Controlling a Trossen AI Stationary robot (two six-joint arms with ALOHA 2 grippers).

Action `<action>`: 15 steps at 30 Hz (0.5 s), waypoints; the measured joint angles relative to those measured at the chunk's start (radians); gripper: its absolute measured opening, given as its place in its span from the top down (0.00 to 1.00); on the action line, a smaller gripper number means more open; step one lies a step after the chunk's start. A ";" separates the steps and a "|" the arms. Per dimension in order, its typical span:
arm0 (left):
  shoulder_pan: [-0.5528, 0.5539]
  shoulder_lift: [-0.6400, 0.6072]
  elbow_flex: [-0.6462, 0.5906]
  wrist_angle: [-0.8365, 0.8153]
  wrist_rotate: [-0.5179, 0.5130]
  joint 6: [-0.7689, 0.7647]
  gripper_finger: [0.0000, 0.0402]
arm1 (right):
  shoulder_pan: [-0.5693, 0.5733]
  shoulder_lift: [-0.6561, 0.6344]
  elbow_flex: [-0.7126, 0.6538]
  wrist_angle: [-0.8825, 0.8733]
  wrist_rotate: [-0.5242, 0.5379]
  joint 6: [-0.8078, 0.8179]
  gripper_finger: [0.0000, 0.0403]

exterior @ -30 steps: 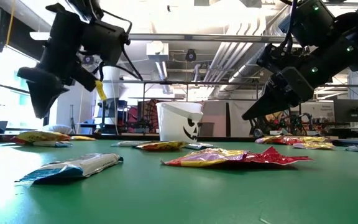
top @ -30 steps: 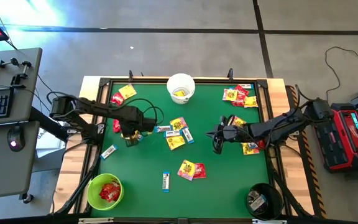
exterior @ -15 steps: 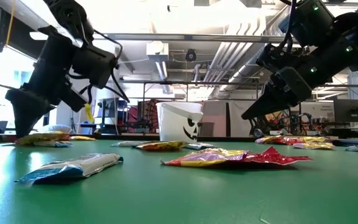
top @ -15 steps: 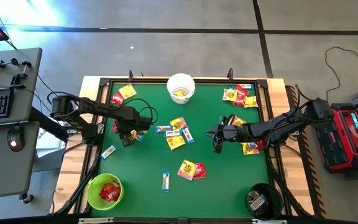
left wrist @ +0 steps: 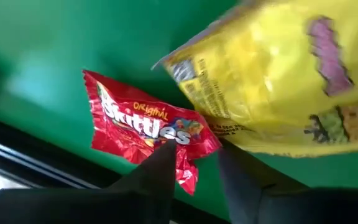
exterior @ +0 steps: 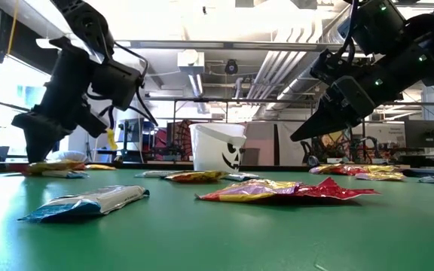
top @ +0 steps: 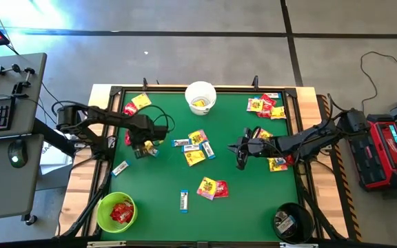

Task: Sort candy by brand, put in halloween buckets
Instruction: Put the red candy into the green bucket

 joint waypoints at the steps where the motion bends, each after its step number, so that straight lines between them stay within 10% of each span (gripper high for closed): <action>1: 0.005 0.000 0.000 -0.001 -0.015 0.013 0.79 | 0.000 0.000 0.000 0.000 0.001 -0.001 0.90; 7: 0.018 0.000 0.011 -0.047 -0.074 0.021 0.98 | 0.000 0.000 0.000 0.000 0.029 -0.002 0.90; 15: -0.014 -0.005 0.081 -0.150 -0.174 -0.041 1.00 | 0.000 0.000 0.000 0.000 0.032 -0.052 0.90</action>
